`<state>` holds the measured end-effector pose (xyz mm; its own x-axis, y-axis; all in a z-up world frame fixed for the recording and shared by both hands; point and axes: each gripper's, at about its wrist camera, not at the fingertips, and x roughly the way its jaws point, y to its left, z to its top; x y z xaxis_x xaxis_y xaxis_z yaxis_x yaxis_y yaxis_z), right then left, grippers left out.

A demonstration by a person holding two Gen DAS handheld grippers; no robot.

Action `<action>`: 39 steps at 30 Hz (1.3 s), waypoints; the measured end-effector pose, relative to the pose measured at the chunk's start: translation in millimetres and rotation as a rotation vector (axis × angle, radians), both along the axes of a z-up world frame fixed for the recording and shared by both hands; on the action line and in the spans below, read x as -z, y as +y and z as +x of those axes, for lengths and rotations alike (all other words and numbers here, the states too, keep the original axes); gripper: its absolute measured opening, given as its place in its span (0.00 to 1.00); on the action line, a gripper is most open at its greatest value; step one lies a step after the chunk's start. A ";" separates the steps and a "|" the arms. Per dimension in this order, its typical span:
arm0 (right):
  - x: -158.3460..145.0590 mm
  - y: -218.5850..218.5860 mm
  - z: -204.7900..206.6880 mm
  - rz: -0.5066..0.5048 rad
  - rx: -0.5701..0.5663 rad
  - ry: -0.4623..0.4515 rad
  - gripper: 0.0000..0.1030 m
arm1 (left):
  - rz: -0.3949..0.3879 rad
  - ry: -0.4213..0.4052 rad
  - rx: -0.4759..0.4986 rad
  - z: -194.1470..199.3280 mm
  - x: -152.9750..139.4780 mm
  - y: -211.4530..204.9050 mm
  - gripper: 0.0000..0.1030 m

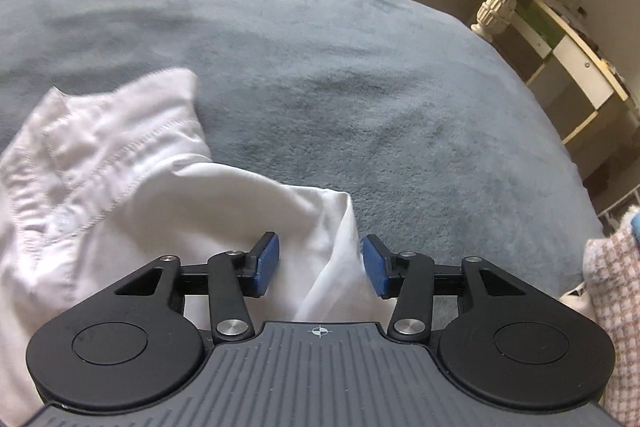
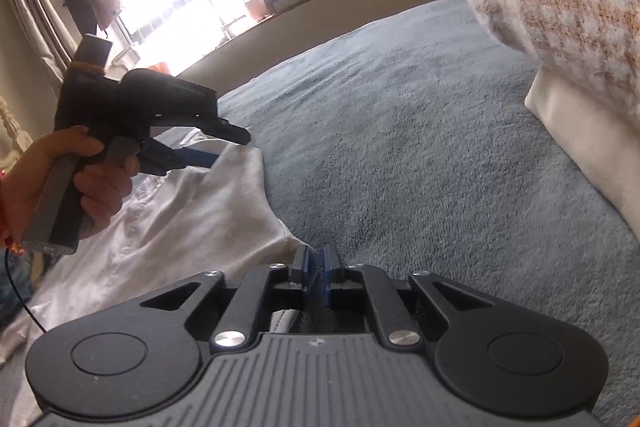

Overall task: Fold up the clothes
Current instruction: 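Release the right gripper and smooth the folded shirt side flat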

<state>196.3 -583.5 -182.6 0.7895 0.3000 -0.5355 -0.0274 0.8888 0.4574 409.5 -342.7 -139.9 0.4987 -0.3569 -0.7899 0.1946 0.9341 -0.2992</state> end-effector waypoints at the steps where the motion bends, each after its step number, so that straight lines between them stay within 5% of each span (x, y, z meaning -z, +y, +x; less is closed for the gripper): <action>1: -3.0 -0.3 -0.3 0.004 -0.004 0.002 0.22 | 0.003 0.000 -0.006 -2.7 -3.4 3.8 0.46; 3: -9.0 -1.1 -1.2 0.008 -0.010 0.008 0.37 | -0.005 0.003 -0.032 -7.8 -11.1 16.1 0.46; 10: -30.7 -16.8 -16.8 0.014 0.053 0.076 0.42 | -0.027 -0.027 -0.117 -28.2 -53.5 74.2 0.46; 15: -53.8 -25.8 -48.0 0.013 0.077 0.073 0.46 | 0.100 -0.117 -0.011 -69.2 -103.4 119.8 0.46; 19: -69.9 -2.4 -66.2 -0.011 -0.070 0.102 0.31 | 0.232 -0.181 0.168 -140.1 -127.2 143.6 0.46; 26: -45.4 41.4 -76.8 -0.171 -0.191 0.262 0.11 | 0.226 -0.089 0.482 -289.8 -84.3 156.0 0.45; 29: -43.5 23.2 -84.2 -0.119 -0.123 0.298 0.05 | 0.169 -0.061 0.565 -341.4 -62.4 159.5 0.45; 34: -71.3 30.6 -101.5 -0.086 -0.136 0.255 0.05 | 0.126 -0.033 0.673 -385.9 -36.0 150.3 0.45; 39: -49.8 24.7 -119.0 -0.146 -0.067 0.361 0.01 | 0.108 0.024 0.713 -406.0 -17.2 145.2 0.45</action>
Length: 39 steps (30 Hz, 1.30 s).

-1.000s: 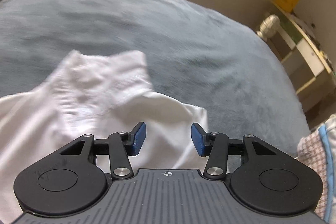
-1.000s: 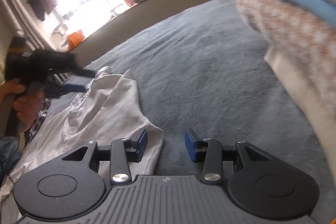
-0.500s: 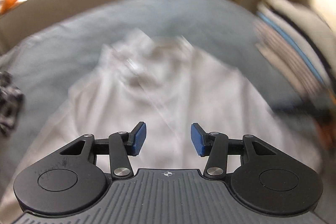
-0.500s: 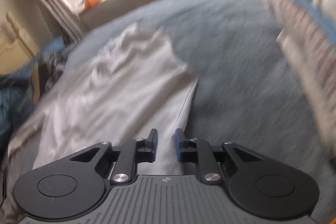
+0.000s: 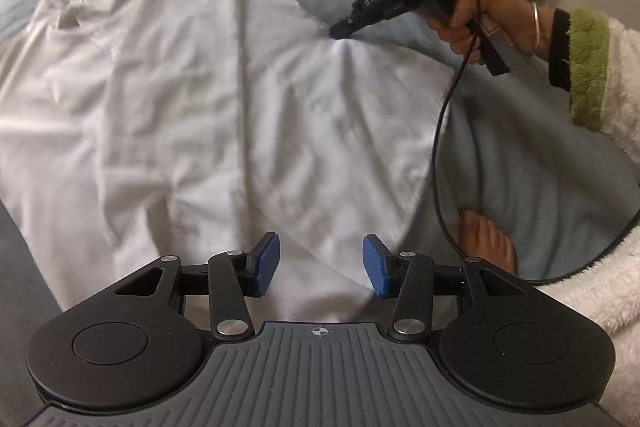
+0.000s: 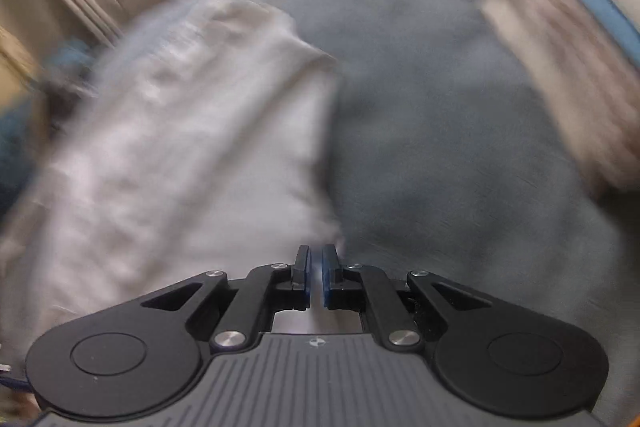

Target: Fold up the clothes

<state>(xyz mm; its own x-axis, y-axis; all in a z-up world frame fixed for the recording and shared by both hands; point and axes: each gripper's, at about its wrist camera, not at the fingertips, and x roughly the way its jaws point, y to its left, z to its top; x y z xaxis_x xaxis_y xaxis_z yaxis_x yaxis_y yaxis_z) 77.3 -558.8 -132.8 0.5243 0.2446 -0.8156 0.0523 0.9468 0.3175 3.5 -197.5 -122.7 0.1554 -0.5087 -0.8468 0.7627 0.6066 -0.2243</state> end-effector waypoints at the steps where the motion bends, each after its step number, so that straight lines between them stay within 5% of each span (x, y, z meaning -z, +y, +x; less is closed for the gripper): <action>1: 0.6 -7.5 -4.6 0.002 0.040 0.001 0.02 | -0.012 0.012 -0.009 -1.6 1.2 1.7 0.45; 6: -21.0 -7.3 -36.1 0.074 -0.007 -0.026 0.03 | -0.015 0.034 -0.008 -11.6 4.8 4.6 0.45; 11: -1.9 -18.1 -59.5 0.026 0.045 0.070 0.01 | 0.024 0.054 -0.001 -24.7 11.1 0.7 0.45; 16: -22.5 -19.8 -91.0 0.049 0.010 0.002 0.04 | 0.046 0.058 0.012 -28.2 14.6 0.6 0.45; 20: -9.0 -18.6 -115.3 -0.068 -0.024 0.079 0.04 | 0.075 0.037 -0.002 -28.8 15.0 0.2 0.45; 28: -34.6 4.7 -143.4 -0.131 -0.158 -0.037 0.05 | 0.116 0.063 -0.051 -24.5 21.6 3.7 0.45; 32: -15.5 28.0 -136.4 -0.316 -0.221 0.067 0.05 | 0.132 0.079 -0.098 -20.4 19.7 6.7 0.45; 39: -68.6 82.8 -133.6 -0.185 -0.347 -0.081 0.05 | 0.141 0.088 -0.154 -11.2 17.0 7.9 0.45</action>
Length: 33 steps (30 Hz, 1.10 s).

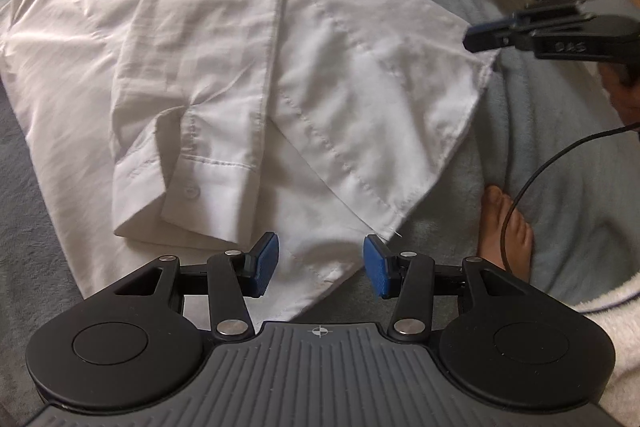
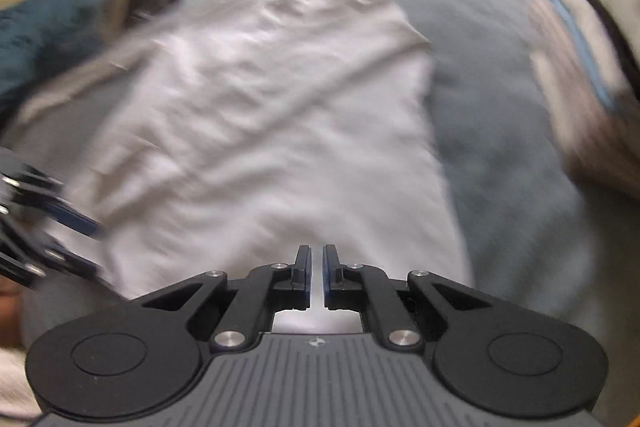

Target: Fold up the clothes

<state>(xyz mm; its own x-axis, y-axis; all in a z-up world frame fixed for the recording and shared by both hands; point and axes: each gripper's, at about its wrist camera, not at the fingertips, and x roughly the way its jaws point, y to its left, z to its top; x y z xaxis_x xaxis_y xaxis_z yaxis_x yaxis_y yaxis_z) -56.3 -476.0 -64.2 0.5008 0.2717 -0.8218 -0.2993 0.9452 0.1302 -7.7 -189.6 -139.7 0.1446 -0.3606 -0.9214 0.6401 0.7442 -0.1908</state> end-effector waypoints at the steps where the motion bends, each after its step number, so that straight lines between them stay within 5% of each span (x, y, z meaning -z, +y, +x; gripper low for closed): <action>1: -3.2 11.9 5.6 0.014 -0.021 -0.006 0.05 | 0.003 -0.001 -0.010 1.9 -1.0 -0.2 0.45; 9: -1.9 105.3 84.6 0.085 -0.132 0.030 0.06 | -0.035 0.006 -0.158 22.9 -8.8 23.9 0.46; 16: 35.7 148.8 151.6 0.244 -0.053 0.186 0.07 | -0.106 -0.033 -0.399 61.5 -16.1 72.7 0.46; 21: 63.6 161.8 158.3 0.333 0.004 0.270 0.11 | -0.140 -0.069 -0.606 89.0 -14.6 130.2 0.46; 33: 77.0 170.8 171.9 0.366 0.047 0.328 0.14 | -0.395 -0.332 -1.536 70.1 8.8 345.4 0.50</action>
